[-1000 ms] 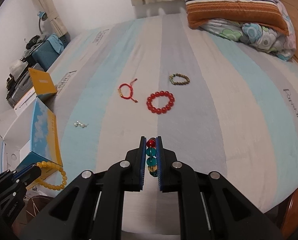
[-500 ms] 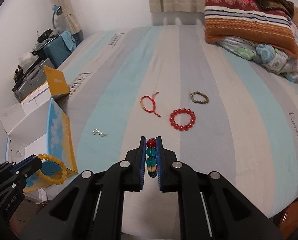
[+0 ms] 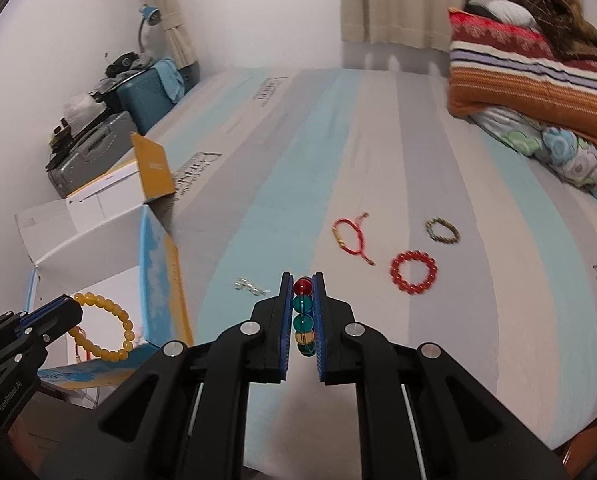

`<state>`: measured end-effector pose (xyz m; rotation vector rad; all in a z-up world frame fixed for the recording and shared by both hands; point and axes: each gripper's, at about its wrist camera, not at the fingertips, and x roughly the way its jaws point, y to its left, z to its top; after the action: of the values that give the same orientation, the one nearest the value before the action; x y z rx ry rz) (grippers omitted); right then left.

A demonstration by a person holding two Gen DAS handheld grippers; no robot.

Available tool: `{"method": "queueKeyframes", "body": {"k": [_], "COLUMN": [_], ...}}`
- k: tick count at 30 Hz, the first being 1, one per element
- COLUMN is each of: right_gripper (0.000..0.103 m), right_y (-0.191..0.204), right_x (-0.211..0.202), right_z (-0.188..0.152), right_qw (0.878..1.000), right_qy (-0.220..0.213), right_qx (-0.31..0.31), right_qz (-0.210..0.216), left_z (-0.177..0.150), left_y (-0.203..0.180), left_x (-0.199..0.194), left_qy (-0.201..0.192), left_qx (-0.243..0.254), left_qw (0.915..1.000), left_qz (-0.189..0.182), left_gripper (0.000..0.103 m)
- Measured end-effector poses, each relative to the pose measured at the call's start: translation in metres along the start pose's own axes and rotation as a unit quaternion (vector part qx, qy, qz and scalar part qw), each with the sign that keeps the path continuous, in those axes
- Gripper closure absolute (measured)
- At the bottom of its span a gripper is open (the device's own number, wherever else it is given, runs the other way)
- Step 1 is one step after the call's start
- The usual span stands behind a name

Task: Organize jewelry
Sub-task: 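Carry the amber and multicolour bracelets with both tools into the white box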

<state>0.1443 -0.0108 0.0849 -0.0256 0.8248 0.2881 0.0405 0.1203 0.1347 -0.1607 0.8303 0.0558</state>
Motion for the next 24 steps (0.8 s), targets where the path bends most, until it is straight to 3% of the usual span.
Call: {"method": "queueKeyframes", "body": {"k": [11,24], "right_gripper": [0.094,0.094], "right_y": [0.053,0.143], "right_x": [0.003,0.011], "right_z": [0.009,0.009], "right_qw": [0.999,0.993], "right_qy": [-0.001,0.005], "right_qx": [-0.027,-0.081], "right_qz": [0.030,0.080], "left_z": [-0.004,-0.030], "left_y": [0.041,0.122], "left_x": [-0.019,-0.034], "left_qy": [-0.012,-0.010], "left_qx": [-0.030,-0.089], "left_qw": [0.9993,0.9939], "left_qz": [0.020,0.065], "left_gripper": [0.094,0.094]}}
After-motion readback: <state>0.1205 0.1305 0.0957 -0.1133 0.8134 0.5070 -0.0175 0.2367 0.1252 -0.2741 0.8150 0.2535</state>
